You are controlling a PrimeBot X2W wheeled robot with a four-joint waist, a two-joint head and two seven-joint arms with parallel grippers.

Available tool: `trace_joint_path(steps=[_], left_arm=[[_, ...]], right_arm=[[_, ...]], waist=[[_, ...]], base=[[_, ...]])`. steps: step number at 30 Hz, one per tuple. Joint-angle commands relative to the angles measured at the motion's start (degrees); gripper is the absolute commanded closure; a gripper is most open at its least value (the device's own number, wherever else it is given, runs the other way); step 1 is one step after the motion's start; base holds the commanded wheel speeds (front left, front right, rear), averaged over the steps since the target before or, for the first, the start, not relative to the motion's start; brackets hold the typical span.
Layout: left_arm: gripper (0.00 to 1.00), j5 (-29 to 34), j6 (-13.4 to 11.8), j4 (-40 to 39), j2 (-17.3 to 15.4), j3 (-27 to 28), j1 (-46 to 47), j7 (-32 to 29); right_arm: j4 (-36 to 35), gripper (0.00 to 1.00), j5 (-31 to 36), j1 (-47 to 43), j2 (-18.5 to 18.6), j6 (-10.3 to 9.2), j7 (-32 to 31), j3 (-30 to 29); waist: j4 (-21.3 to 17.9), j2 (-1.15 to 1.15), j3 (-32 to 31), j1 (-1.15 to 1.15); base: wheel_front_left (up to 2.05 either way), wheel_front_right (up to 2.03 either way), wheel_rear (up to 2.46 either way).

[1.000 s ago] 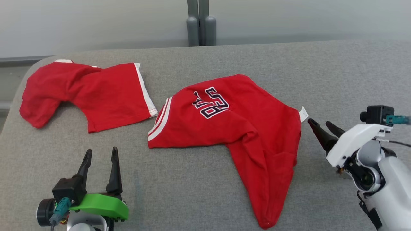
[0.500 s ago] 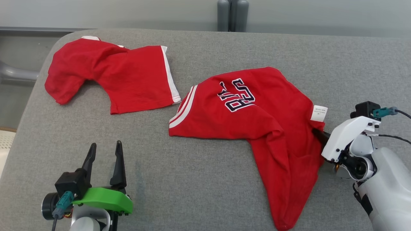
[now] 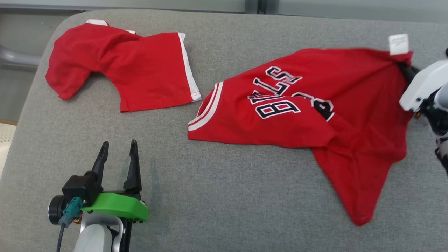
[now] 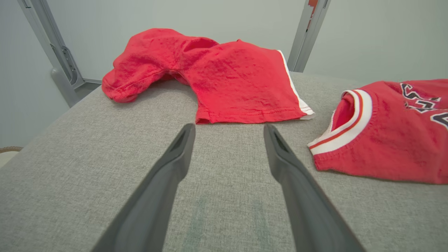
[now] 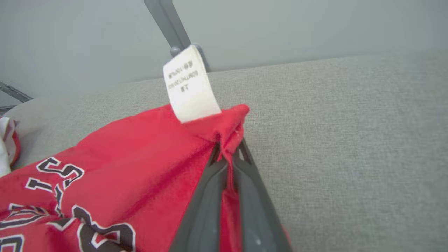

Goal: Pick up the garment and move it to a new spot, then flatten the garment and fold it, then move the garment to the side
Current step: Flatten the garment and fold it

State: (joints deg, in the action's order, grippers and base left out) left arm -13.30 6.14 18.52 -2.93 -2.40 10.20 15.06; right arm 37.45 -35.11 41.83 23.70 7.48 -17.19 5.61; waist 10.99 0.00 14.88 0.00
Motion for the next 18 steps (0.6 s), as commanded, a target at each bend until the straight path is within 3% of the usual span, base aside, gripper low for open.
trace_joint_path(steps=[1,6,11,12,13,14,18], left_arm=[[0.00,0.4,0.3,-0.2,0.0,-0.2,1.2,0.2],[0.00,0.6,0.5,-0.2,0.0,-0.9,3.0,0.2],[0.00,0.6,0.7,0.0,0.0,-1.6,4.3,0.2],[0.00,0.6,0.7,0.2,0.0,-1.7,4.6,0.2],[0.00,0.5,0.7,0.3,0.0,-1.9,4.7,0.2],[0.00,0.4,0.7,0.4,0.0,-2.0,4.8,0.2],[0.00,0.1,0.8,1.2,0.0,-2.2,4.5,0.2]], right_arm=[[0.7,1.00,1.0,1.7,0.8,0.03,0.3,-0.2],[5.1,1.00,6.1,8.9,4.8,0.03,0.6,-0.2],[11.2,1.00,11.3,14.7,5.9,0.03,5.6,0.1],[12.3,0.77,11.8,15.5,5.6,0.03,7.0,0.6],[13.3,0.15,11.8,16.0,5.3,0.03,8.3,0.7],[14.5,0.00,12.2,16.2,4.8,0.03,10.1,0.9],[18.6,0.00,13.3,15.7,3.2,0.03,15.7,1.4]], waist=[[1.8,0.00,3.0,0.00],[3.7,0.00,6.2,0.00],[4.7,0.00,7.7,0.00],[4.8,0.00,7.8,0.00],[4.8,0.00,7.7,0.00],[4.7,0.00,7.3,0.00],[3.5,0.00,5.2,0.00]], base=[[0.00,0.00,0.00],[0.00,0.00,0.00],[0.00,0.00,0.00],[0.00,0.00,0.00],[0.00,0.00,0.00],[0.00,0.00,0.00],[0.00,0.00,0.00]])
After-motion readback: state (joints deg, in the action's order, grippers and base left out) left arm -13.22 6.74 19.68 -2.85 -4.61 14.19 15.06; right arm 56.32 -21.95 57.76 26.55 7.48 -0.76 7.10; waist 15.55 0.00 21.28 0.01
